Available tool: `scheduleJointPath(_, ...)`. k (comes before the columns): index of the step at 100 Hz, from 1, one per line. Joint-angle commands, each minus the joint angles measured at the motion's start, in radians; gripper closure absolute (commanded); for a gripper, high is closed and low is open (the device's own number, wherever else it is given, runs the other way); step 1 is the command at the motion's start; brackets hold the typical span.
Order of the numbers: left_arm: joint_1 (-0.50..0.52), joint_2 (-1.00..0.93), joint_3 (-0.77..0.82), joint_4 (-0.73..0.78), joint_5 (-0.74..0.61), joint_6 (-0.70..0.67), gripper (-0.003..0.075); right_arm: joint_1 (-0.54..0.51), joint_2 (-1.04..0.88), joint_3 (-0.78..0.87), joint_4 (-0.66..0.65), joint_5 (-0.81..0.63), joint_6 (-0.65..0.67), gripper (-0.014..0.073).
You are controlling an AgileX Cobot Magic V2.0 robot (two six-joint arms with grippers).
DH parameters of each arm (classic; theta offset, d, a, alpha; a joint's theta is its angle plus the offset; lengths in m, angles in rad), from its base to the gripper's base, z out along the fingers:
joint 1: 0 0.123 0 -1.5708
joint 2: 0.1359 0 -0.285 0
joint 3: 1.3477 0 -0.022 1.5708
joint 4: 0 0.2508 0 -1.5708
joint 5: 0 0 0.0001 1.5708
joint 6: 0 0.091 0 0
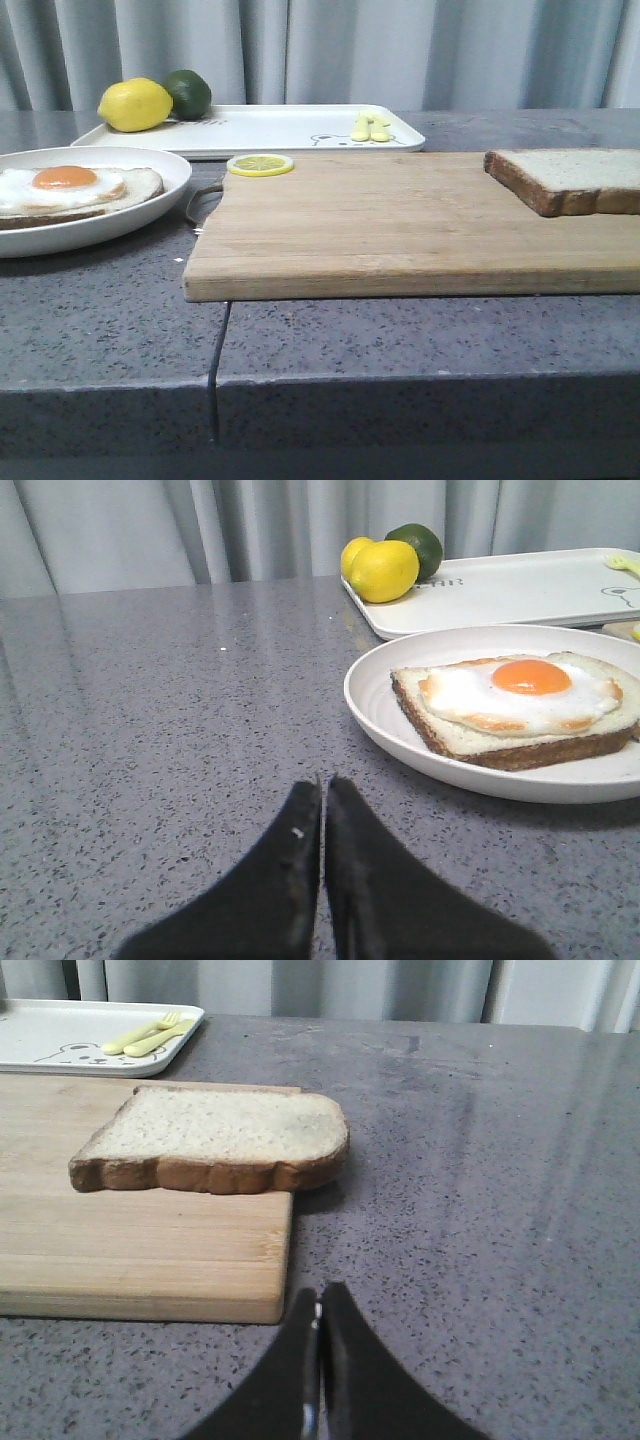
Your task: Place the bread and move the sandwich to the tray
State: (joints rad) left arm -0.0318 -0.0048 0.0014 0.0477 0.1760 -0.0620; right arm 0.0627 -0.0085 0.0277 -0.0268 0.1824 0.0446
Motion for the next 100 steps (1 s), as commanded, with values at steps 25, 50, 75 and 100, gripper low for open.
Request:
scheduleJointPath(25, 0.003, -0.033, -0.011, -0.018, -0.27, -0.009, 0.0739, 0.0, -0.022, -0.004, 0.043, -0.3, 0.03, 0.071)
scheduleJointPath(50, 0.003, 0.002, -0.202, -0.116, -0.076, -0.009, 0.0739, 0.0, -0.008, -0.141, 0.174, -0.143, 0.076, 0.071)
scheduleJointPath(75, 0.003, 0.235, -0.5, -0.166, 0.235, -0.009, 0.0739, 0.0, 0.122, -0.422, 0.174, 0.244, 0.074, 0.071)
scheduleJointPath(100, -0.004, 0.497, -0.79, -0.222, 0.508, -0.009, 0.0739, 0.0, 0.305, -0.693, 0.174, 0.496, 0.04, 0.071)
